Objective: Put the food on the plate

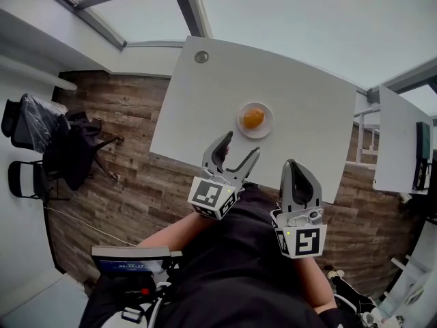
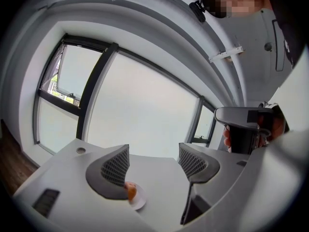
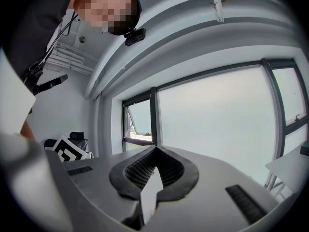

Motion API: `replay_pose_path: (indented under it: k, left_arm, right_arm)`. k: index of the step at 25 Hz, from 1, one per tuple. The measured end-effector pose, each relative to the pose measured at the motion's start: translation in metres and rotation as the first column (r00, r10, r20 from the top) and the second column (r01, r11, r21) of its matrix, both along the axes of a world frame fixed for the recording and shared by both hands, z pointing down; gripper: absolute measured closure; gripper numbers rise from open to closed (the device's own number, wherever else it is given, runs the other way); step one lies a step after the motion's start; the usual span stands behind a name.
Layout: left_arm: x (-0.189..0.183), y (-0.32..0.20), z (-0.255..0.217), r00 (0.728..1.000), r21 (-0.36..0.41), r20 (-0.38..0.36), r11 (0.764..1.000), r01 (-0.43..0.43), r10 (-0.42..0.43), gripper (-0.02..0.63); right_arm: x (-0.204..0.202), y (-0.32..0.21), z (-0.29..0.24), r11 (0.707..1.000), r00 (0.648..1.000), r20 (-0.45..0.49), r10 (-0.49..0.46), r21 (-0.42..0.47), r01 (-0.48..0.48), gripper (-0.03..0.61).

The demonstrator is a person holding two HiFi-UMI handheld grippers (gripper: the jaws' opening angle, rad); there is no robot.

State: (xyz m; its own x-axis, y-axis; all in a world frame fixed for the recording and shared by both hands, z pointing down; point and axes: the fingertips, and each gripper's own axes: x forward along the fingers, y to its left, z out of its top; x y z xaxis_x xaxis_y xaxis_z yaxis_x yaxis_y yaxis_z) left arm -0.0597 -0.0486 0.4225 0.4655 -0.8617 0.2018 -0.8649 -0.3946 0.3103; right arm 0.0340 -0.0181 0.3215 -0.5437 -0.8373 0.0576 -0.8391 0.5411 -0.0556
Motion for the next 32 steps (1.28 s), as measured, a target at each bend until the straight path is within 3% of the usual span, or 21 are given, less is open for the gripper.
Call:
replay_pose_path:
  k: [6, 9, 13, 20, 25, 32]
  left_arm:
    - [-0.001, -0.002, -0.017, 0.999, 0.064, 0.031, 0.998, 0.006, -0.008, 0.285]
    - [0.004, 0.000, -0.029, 0.998, 0.110, 0.070, 0.994, -0.008, 0.001, 0.320]
    - [0.004, 0.001, -0.041, 0.997, 0.117, 0.078, 0.993, -0.011, 0.002, 0.402]
    - [0.005, 0.004, -0.039, 0.998, 0.113, 0.065, 0.993, -0.025, 0.018, 0.457]
    - [0.001, 0.008, -0.044, 0.998, 0.120, 0.068, 0.993, -0.015, 0.007, 0.587]
    - [-0.004, 0.013, -0.055, 0.999, 0.171, 0.035, 0.985, 0.019, -0.025, 0.595]
  right_arm:
    - [-0.005, -0.003, 0.000, 1.000, 1.000, -0.002, -0.019, 0.010, 0.019, 0.581]
    - [-0.006, -0.004, -0.003, 1.000, 1.000, -0.003, -0.022, 0.016, 0.022, 0.581]
    - [-0.008, -0.004, -0.006, 0.999, 1.000, -0.005, -0.024, 0.021, 0.024, 0.581]
    - [-0.009, -0.007, -0.007, 0.999, 0.999, -0.010, -0.031, 0.025, 0.031, 0.581]
    - [-0.011, -0.005, -0.008, 0.999, 0.999, -0.012, -0.037, 0.027, 0.037, 0.581]
    - [-0.014, -0.004, -0.008, 0.999, 0.999, -0.012, -0.034, 0.027, 0.034, 0.581]
